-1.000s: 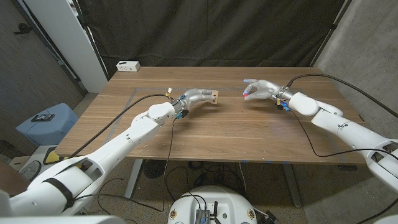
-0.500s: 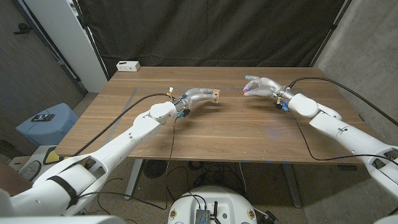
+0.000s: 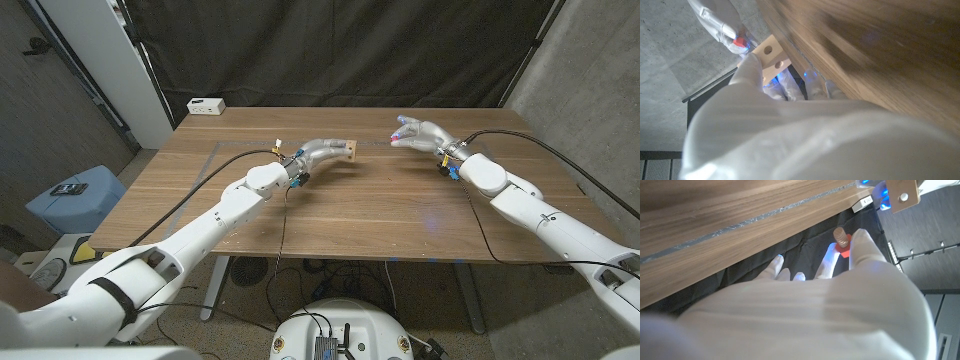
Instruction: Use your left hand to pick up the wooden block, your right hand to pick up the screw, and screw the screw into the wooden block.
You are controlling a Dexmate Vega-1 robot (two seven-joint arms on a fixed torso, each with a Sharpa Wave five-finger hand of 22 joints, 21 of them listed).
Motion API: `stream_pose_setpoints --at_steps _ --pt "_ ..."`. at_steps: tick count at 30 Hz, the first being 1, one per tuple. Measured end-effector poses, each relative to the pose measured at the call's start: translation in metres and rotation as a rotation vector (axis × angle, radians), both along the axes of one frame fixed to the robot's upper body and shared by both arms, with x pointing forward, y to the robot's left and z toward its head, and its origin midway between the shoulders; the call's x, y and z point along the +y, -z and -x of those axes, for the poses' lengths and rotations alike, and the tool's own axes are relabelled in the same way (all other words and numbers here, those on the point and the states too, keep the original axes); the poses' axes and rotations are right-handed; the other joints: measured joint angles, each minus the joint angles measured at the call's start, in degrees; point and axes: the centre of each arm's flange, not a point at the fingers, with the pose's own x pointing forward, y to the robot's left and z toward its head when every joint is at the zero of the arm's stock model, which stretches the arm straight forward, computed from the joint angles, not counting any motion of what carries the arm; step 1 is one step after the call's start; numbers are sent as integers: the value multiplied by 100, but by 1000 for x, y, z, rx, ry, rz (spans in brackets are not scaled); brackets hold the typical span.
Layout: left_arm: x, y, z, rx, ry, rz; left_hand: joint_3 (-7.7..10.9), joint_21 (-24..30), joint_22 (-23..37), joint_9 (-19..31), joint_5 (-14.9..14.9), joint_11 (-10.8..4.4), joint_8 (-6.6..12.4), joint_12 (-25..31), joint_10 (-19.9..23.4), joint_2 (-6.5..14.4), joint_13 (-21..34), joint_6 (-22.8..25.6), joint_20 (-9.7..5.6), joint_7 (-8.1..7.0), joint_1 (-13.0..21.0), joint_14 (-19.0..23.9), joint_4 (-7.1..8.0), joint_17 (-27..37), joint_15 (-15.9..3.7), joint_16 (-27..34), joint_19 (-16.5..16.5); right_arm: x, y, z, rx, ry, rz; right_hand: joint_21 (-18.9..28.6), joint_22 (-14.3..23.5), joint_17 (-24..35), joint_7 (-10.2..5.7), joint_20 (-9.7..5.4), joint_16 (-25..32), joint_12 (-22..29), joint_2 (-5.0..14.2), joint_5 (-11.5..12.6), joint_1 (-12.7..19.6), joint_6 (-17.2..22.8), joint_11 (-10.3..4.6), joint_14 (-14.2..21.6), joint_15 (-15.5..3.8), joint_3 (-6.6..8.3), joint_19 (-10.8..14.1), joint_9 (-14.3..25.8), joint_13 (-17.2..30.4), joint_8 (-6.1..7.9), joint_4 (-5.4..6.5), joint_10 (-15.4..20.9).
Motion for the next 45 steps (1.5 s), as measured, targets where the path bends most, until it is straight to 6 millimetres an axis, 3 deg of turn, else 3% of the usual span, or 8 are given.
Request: stream_pose_setpoints --at_steps 14,19,22,27,28,34,35,45 --pt "-13 -5 -6 -13 21 14 -1 0 0 4 0 0 0 0 0 -4 0 -3 0 3 3 0 -2 1 0 0 0 12 4 8 -1 7 -162 0 0 0 31 30 0 -23 23 0 -23 -31 53 -19 22 0 -30 -3 0 0 0 9" --pt "-17 -6 -6 -15 27 19 -2 0 0 4 0 0 -1 0 0 -11 1 -4 0 4 -4 0 -3 1 0 0 0 8 3 8 -6 25 -203 0 0 -1 9 51 0 -23 23 0 -23 -53 52 -40 43 0 -52 -4 0 0 0 9" --pt "-19 -9 -5 -32 25 25 -3 0 -1 4 -1 -23 -5 -26 -39 -10 1 -4 0 4 -5 0 -4 1 0 -44 0 16 5 12 -12 9 -242 0 0 -1 0 51 0 -23 23 0 -23 -62 54 -39 43 -23 -51 -4 0 0 -23 8" --pt "-24 -10 0 -40 40 27 19 0 -1 3 -1 0 -6 -26 -61 -9 1 -5 0 5 -6 -31 -28 1 -31 -44 0 13 4 12 -15 28 -267 0 0 -1 10 50 0 -22 23 -30 -23 -72 72 -39 43 -23 -51 -4 0 0 -23 -11" --pt "-23 -12 1 -54 24 34 20 0 -1 3 -1 0 -11 -26 -61 -9 1 -5 0 5 -6 -31 -27 1 -31 -44 0 22 3 16 -25 7 -291 0 0 -1 27 50 0 -22 23 -30 -23 -89 72 -39 43 -23 -51 -4 0 0 -23 -11" --pt "-27 -14 9 -69 42 33 32 0 -1 3 -2 0 -29 -26 -61 -2 1 -5 3 5 -13 -54 -16 1 -7 -44 -3 19 1 17 -39 23 -314 0 0 -1 22 50 0 -22 45 -30 -45 -122 72 -39 43 -39 -51 -19 0 0 -6 -11" --pt "-25 -13 8 -69 17 33 32 0 -1 3 -2 0 -29 -26 -61 -2 1 -6 23 6 -13 -54 -15 1 -7 -44 -23 27 0 19 -46 5 -337 0 0 -1 22 50 0 -22 45 -29 -45 -123 72 -39 43 -39 -51 -19 0 0 -6 -11" --pt "-28 -12 14 -79 5 39 32 0 -2 1 -3 0 -43 -26 -61 6 2 -16 31 16 -51 -53 -15 1 -7 -44 -32 39 -7 24 -74 -13 -411 1 0 -2 22 49 0 -21 46 -46 -46 -122 103 -60 65 -39 -50 -47 0 -1 -7 20"
